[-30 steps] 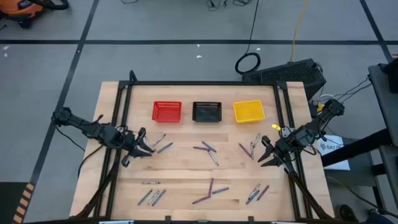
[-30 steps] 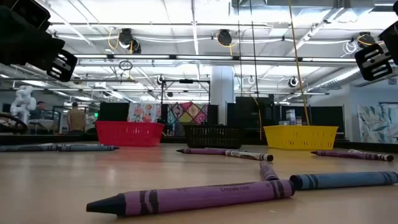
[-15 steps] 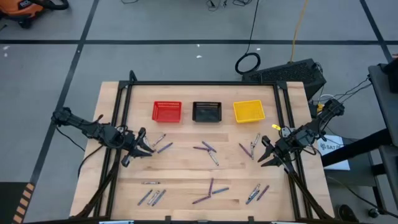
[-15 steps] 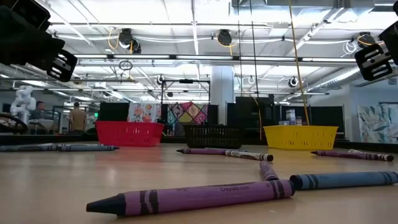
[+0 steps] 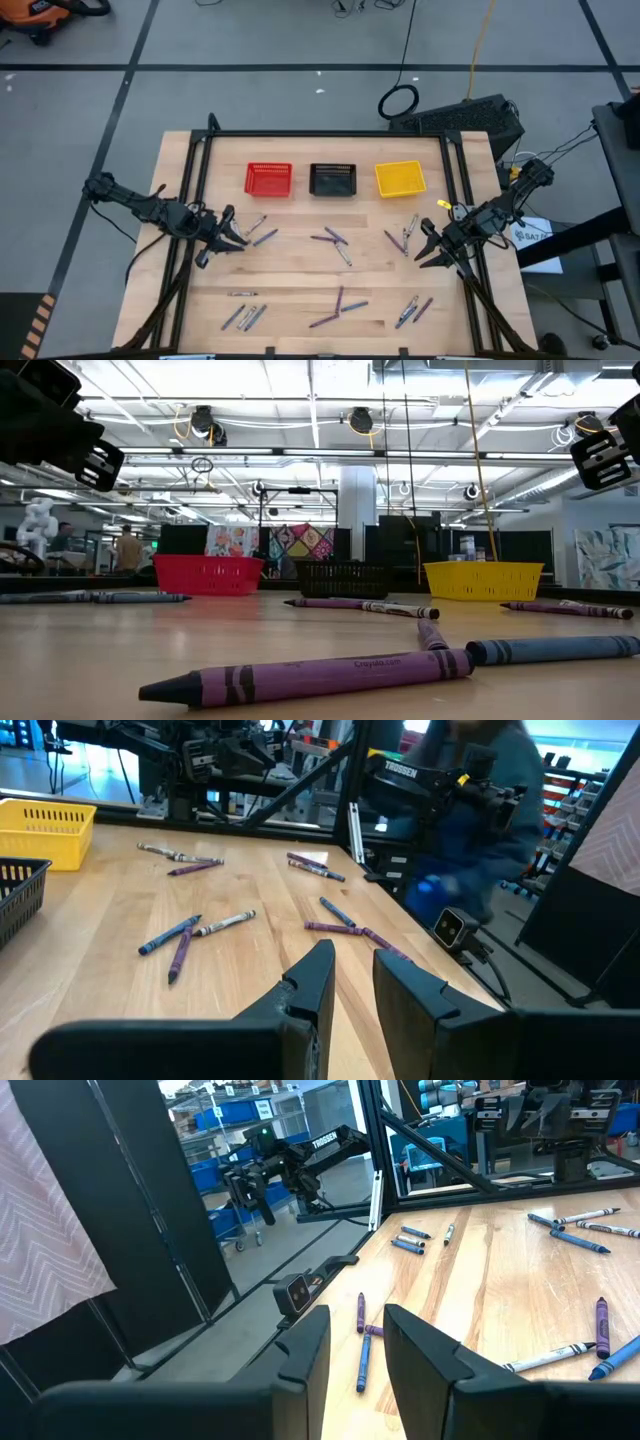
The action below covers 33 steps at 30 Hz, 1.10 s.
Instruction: Sort crayons
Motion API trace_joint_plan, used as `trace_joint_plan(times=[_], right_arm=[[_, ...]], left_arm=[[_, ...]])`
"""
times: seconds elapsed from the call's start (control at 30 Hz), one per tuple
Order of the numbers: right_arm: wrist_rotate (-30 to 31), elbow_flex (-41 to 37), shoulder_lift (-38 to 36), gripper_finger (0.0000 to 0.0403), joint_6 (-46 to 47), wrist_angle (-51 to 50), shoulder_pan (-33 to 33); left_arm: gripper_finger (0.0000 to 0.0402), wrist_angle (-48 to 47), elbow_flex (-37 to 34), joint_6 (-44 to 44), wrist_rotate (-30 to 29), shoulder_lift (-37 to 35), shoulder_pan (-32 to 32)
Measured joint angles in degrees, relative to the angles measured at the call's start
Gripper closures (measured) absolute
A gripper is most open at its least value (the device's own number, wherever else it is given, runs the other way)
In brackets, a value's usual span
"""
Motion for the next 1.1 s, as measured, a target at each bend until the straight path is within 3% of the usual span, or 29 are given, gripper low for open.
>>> trace_joint_plan(times=[1.1], right_arm=[[0.88,0.00,0.01,0.0319,-5.39,2.80,-0.02]], left_arm=[[0.0324,0.00,0.02,0.00,0.00,0.02,0.00]])
